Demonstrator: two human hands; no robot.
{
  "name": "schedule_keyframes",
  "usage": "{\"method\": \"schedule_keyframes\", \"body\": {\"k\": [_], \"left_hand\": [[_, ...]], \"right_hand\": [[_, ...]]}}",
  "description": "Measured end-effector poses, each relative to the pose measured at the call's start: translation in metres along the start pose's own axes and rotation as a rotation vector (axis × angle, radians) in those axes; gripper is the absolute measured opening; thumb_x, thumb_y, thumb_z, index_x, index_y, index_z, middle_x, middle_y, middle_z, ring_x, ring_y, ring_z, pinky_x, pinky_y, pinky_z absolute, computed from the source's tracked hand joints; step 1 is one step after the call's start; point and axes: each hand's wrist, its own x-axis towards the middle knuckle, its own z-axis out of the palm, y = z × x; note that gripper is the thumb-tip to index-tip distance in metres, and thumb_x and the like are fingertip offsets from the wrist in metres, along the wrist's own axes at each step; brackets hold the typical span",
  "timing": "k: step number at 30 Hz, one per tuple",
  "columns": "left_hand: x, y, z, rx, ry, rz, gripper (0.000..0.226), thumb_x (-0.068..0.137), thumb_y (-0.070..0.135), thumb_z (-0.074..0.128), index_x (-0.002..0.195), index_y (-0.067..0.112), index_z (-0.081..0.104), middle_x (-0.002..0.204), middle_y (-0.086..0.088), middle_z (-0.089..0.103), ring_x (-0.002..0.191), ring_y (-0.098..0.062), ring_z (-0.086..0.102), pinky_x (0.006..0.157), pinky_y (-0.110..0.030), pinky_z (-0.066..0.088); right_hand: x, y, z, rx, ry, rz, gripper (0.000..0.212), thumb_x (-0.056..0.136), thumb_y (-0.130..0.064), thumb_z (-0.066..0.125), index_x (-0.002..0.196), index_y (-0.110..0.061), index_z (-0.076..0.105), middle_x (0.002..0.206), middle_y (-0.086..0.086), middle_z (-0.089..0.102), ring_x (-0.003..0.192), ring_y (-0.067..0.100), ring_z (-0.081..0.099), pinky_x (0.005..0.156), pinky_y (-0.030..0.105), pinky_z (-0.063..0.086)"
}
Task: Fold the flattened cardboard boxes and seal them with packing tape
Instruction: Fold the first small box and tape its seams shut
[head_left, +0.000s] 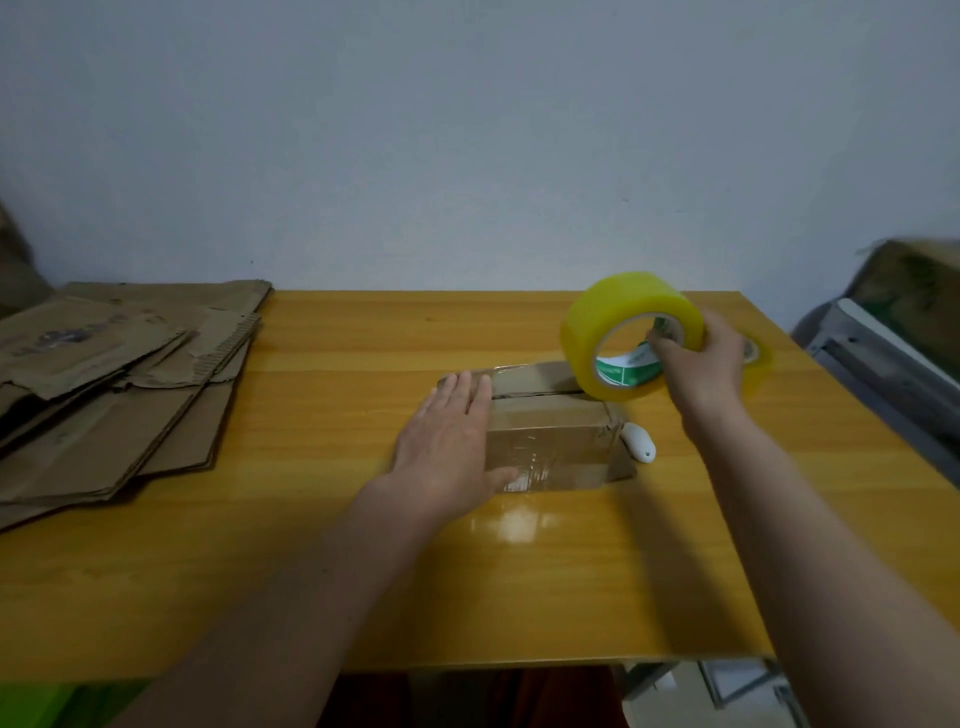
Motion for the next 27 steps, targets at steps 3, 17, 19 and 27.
{"method": "schedule_keyframes", "body": {"k": [3, 17, 19, 27], "left_hand": [[0.004, 0.013, -0.006, 0.046, -0.044, -0.038, 0.098, 0.088, 0.064, 0.051, 0.153, 0.027, -0.013, 0.16, -0.018, -0.013, 0.149, -0.031, -0.009, 0.122, -0.041, -0.002], [0.016, 0.035, -0.001, 0.024, -0.047, -0.02, 0.113, 0.084, 0.06, 0.059, 0.152, 0.009, -0.015, 0.159, -0.018, -0.017, 0.148, -0.033, -0.012, 0.12, -0.042, -0.001], [0.016, 0.034, 0.001, 0.02, -0.048, -0.027, 0.114, 0.083, 0.059, 0.062, 0.152, 0.012, -0.016, 0.159, -0.018, -0.017, 0.148, -0.033, -0.012, 0.12, -0.042, -0.002], [0.019, 0.035, 0.003, 0.003, -0.072, 0.011, 0.105, 0.08, 0.067, 0.06, 0.149, 0.044, -0.015, 0.157, -0.022, -0.018, 0.147, -0.038, -0.013, 0.118, -0.045, -0.001]], "right_hand": [[-0.005, 0.012, 0.006, 0.115, -0.051, 0.063, 0.03, 0.087, -0.007, 0.063, 0.112, -0.024, 0.058, 0.103, 0.002, 0.065, 0.097, 0.022, 0.063, 0.085, 0.045, 0.054], [0.009, 0.012, -0.006, -0.093, -0.095, -0.151, 0.023, 0.091, -0.004, 0.057, 0.113, -0.012, 0.058, 0.089, -0.007, 0.058, 0.083, 0.013, 0.055, 0.061, 0.014, 0.041], [0.015, 0.018, -0.019, -0.175, -0.07, -0.16, 0.024, 0.091, -0.002, 0.055, 0.113, -0.009, 0.059, 0.094, 0.002, 0.061, 0.086, 0.017, 0.054, 0.067, 0.022, 0.038], [0.004, 0.063, -0.03, -0.279, -0.075, 0.009, 0.026, 0.093, -0.002, 0.052, 0.118, -0.006, 0.055, 0.098, 0.008, 0.057, 0.088, 0.024, 0.053, 0.067, 0.027, 0.033]]}}
